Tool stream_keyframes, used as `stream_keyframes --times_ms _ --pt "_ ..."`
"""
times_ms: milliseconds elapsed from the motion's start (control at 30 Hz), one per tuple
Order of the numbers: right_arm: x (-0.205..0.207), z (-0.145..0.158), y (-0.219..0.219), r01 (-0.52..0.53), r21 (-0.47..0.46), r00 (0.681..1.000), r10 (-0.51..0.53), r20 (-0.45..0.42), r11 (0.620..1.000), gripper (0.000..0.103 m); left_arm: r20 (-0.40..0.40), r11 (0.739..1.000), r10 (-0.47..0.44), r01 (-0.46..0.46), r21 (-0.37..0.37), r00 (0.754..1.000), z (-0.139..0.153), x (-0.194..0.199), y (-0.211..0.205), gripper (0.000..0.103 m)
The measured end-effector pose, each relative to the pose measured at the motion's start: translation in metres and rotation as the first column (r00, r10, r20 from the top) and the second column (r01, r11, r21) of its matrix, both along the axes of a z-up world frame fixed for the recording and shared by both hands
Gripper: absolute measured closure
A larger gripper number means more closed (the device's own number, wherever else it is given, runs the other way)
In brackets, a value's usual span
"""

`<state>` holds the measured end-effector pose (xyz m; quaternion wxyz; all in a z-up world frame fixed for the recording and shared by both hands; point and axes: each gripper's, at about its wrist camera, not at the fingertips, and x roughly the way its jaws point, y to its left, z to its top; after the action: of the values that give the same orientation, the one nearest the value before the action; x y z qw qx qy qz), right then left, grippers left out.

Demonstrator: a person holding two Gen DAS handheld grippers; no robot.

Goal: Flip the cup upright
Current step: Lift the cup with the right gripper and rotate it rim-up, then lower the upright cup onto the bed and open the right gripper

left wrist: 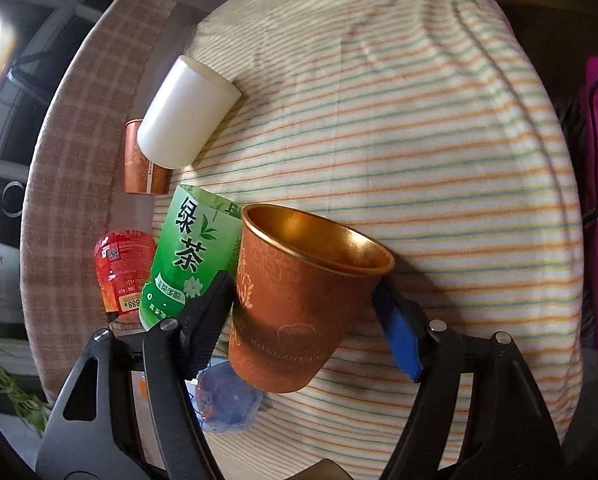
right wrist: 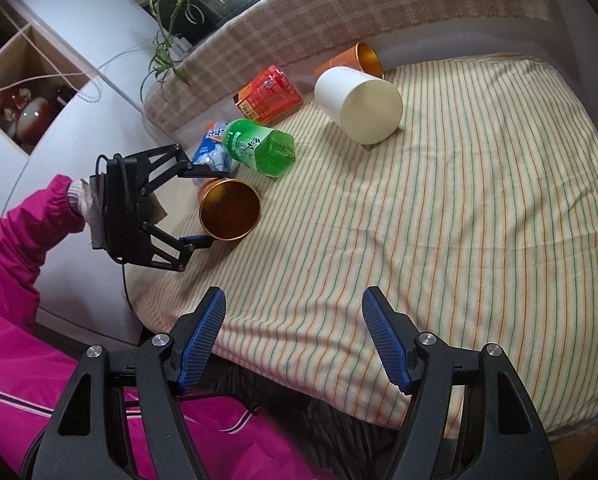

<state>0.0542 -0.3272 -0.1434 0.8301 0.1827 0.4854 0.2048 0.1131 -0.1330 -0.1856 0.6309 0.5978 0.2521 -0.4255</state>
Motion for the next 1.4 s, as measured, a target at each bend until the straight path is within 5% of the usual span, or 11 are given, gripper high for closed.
stream_keyframes --times_ms 167,300,533,667,767,1000,1033,1100,1267,1400 --pt "0.0 -0.001 0.0 0.002 0.001 1.0 -0.002 -0.001 1.0 0.032 -0.064 0.991 0.084 -0.09 -0.095 0.994 0.01 0.008 -0.001 0.03" --pt "-0.001 -0.002 -0.001 0.006 0.005 1.0 -0.006 0.002 1.0 0.032 -0.144 0.958 0.174 -0.201 -0.203 0.974 0.024 0.018 0.002 0.03" --pt "-0.002 -0.001 0.0 0.007 0.007 1.0 -0.007 0.012 1.0 0.032 -0.266 0.844 0.312 -0.395 -0.364 0.912 0.035 0.025 0.018 0.032" --pt "-0.001 0.0 0.002 -0.004 0.016 1.0 0.003 0.019 1.0 0.032 -0.334 0.749 0.359 -0.483 -0.455 0.871 0.04 0.023 0.027 0.032" --pt "0.0 -0.001 0.003 -0.006 0.026 1.0 0.005 0.022 1.0 0.032 -0.4 0.651 0.393 -0.558 -0.515 0.828 0.043 0.023 0.035 0.032" --pt "0.005 -0.001 0.009 0.006 0.011 0.999 -0.007 0.054 1.0 0.032 -0.528 0.36 0.446 -0.685 -0.633 0.722 0.052 0.02 0.048 0.032" --pt "0.006 0.0 0.011 0.012 0.002 0.998 -0.012 0.062 1.0 0.032 -0.566 0.292 0.443 -0.709 -0.642 0.695 0.053 0.021 0.05 0.032" --pt "0.007 0.002 0.014 0.022 -0.018 0.997 -0.021 0.081 1.0 0.032 -0.6 0.216 0.449 -0.732 -0.646 0.662 0.051 0.022 0.051 0.032" --pt "0.007 0.008 0.021 0.044 -0.079 0.991 -0.034 0.127 0.996 0.032 -0.625 0.156 0.477 -0.759 -0.632 0.618 0.041 0.024 0.042 0.032" --pt "0.005 0.009 0.02 0.052 -0.084 0.99 -0.04 0.139 0.995 0.032 -0.637 0.131 0.492 -0.774 -0.619 0.593 0.034 0.029 0.039 0.032"
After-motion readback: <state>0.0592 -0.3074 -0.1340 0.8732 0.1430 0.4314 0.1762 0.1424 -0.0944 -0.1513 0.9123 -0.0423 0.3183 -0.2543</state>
